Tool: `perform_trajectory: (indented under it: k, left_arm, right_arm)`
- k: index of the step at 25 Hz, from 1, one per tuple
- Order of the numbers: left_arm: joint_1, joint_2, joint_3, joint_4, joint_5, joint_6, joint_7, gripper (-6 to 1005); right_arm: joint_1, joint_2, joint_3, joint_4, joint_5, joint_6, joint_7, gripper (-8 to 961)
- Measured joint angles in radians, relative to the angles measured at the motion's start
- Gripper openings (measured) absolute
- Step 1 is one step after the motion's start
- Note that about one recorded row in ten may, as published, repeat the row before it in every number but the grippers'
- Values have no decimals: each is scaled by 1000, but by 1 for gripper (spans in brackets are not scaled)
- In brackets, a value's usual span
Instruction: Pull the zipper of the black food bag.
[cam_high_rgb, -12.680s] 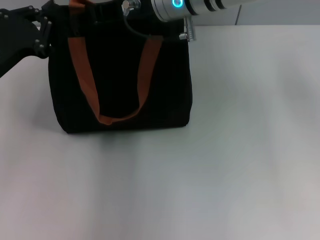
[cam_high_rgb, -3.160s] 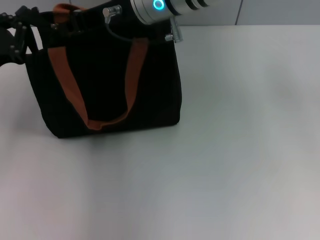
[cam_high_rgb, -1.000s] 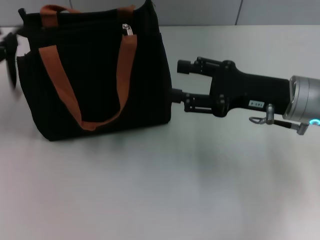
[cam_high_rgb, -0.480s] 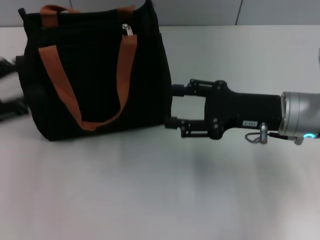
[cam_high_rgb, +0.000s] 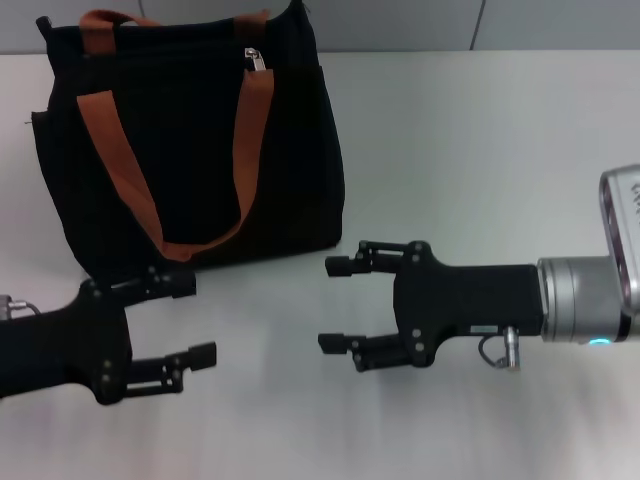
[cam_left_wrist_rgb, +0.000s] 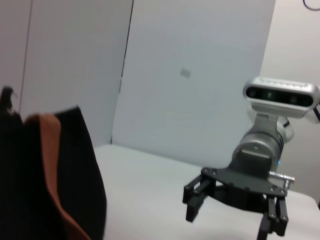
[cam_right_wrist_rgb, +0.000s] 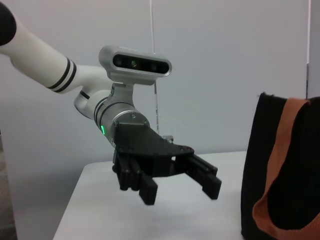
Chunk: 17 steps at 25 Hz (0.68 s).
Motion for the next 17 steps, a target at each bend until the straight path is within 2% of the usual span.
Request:
perform_trajectory:
  k: [17]
  left_arm:
    - [1, -3, 2, -19, 51, 4, 19, 827]
  right_arm:
    - [5, 3, -4, 16, 0, -3, -4, 791]
